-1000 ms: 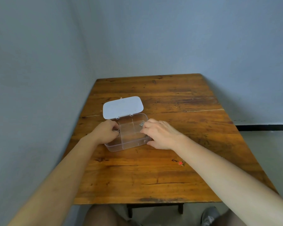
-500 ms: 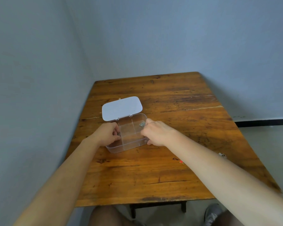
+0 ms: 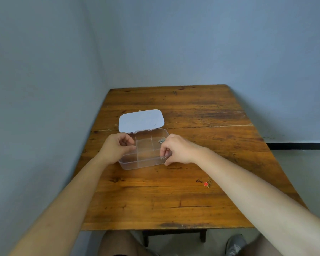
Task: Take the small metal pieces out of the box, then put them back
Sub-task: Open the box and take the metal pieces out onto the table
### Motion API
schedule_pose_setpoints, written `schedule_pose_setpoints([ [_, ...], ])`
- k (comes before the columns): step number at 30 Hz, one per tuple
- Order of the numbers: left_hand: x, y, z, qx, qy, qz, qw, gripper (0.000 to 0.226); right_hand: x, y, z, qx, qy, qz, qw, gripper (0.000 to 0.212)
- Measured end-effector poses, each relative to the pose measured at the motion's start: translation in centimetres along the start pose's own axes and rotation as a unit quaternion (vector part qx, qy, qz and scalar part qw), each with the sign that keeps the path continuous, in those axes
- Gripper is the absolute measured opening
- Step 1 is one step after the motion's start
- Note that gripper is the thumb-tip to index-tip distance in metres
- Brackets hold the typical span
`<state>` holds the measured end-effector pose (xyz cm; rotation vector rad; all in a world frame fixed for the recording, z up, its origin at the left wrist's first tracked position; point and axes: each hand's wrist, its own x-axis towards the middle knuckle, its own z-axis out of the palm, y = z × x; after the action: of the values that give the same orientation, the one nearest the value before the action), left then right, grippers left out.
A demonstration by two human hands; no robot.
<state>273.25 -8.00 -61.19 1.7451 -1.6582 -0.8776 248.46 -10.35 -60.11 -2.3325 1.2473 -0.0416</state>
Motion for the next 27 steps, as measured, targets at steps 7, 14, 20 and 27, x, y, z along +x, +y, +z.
schedule_pose_setpoints([
  [7, -0.6, -0.2, -0.4, -0.028, 0.038, 0.000, 0.999, 0.021, -0.4, -1.0, 1.0, 0.138, 0.053, 0.009, 0.989, 0.026],
  [14, -0.9, 0.1, -0.8, -0.014, 0.045, 0.012, 0.999, 0.018, -1.0, -1.7, 0.7, 0.322, 0.123, 0.044, 0.938, 0.016],
  [20, -1.3, 2.9, -1.1, -0.009, 0.061, 0.044, 0.997, 0.019, -2.9, -1.2, -1.9, 0.486, 0.205, 0.067, 0.847, 0.028],
  [27, -1.5, 9.8, 0.0, -0.130, 0.070, 0.106, 0.983, 0.014, -8.3, 1.6, -6.3, 0.570, 0.323, 0.087, 0.750, 0.025],
])
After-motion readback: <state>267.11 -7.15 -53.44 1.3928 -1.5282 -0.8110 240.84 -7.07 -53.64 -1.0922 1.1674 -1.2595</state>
